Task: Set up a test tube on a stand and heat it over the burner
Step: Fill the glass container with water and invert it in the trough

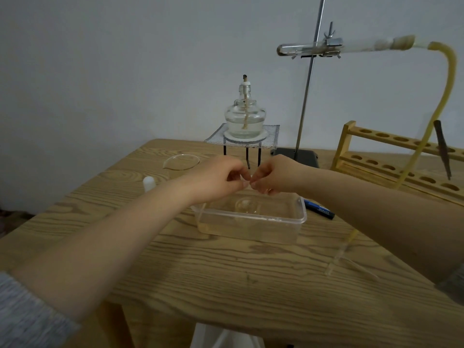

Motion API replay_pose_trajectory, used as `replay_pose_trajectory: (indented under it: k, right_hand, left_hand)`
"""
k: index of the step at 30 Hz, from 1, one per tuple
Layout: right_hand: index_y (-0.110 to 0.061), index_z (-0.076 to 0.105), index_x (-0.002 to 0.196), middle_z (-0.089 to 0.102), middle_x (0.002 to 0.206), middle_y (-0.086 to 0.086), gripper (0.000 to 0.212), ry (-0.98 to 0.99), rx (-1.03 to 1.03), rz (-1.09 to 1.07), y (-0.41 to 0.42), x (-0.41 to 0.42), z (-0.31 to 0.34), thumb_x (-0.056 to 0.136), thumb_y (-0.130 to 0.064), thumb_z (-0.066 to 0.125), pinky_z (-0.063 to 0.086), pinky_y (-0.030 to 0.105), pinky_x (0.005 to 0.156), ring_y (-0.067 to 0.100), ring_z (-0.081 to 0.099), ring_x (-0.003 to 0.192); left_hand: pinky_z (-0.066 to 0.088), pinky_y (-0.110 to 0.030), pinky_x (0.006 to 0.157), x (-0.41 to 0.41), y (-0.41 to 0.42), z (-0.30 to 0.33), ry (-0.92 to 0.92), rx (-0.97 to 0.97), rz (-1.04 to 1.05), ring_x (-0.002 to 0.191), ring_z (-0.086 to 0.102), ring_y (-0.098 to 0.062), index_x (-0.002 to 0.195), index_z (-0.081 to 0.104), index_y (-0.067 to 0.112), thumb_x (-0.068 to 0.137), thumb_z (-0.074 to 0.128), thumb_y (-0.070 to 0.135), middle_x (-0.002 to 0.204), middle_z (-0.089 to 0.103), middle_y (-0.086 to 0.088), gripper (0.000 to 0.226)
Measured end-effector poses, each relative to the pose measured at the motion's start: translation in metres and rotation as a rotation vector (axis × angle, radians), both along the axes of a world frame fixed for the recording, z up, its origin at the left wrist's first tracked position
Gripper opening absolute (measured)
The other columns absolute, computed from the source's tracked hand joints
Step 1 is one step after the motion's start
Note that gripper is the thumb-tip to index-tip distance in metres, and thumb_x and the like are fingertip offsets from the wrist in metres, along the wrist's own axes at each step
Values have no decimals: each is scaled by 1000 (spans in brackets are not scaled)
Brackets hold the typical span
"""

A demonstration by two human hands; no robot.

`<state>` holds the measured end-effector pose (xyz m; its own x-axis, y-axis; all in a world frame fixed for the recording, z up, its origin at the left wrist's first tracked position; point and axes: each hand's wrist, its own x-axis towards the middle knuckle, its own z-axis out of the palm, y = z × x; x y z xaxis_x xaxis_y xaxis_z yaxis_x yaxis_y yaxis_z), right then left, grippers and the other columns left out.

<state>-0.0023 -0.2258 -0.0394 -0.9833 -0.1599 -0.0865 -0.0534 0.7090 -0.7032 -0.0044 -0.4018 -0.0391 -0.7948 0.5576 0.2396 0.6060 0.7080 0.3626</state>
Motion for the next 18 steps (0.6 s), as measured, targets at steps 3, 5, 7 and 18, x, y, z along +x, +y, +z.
replay_pose_trajectory:
  k: [3, 5, 7, 18]
  right_hand:
    - [-11, 69, 87, 60, 67, -6, 11, 138, 58, -2, -3, 7, 4, 78, -13, 75, 44, 15, 55, 5, 56, 61]
    - [-13, 68, 84, 54, 65, -10, 10, 206, 108, 8, -5, 12, 6, 77, -8, 72, 37, 14, 53, 1, 50, 60]
    - [-12, 67, 83, 52, 65, -12, 11, 242, 139, 24, -5, 17, 7, 77, -3, 68, 37, 15, 55, 1, 48, 60]
    - [-15, 66, 84, 56, 68, -12, 8, 232, 325, 74, -5, 23, 4, 80, -9, 68, 43, 17, 56, 1, 52, 61]
  left_hand:
    - [46, -34, 67, 2, 3, -1, 76, 47, 17, 69, 53, -11, 85, 57, 29, 84, 65, 28, 71, 55, 10, 8]
    - [44, -32, 64, 4, 4, -1, 87, 66, 42, 64, 50, -8, 83, 53, 28, 83, 65, 24, 69, 53, 10, 13]
    - [45, -32, 65, 6, 5, -1, 78, 63, 58, 64, 50, -7, 83, 53, 28, 82, 63, 18, 69, 53, 10, 15]
    - [45, -29, 66, 10, 9, -6, 10, -13, 126, 72, 53, -12, 83, 56, 25, 81, 63, 21, 75, 55, 11, 9]
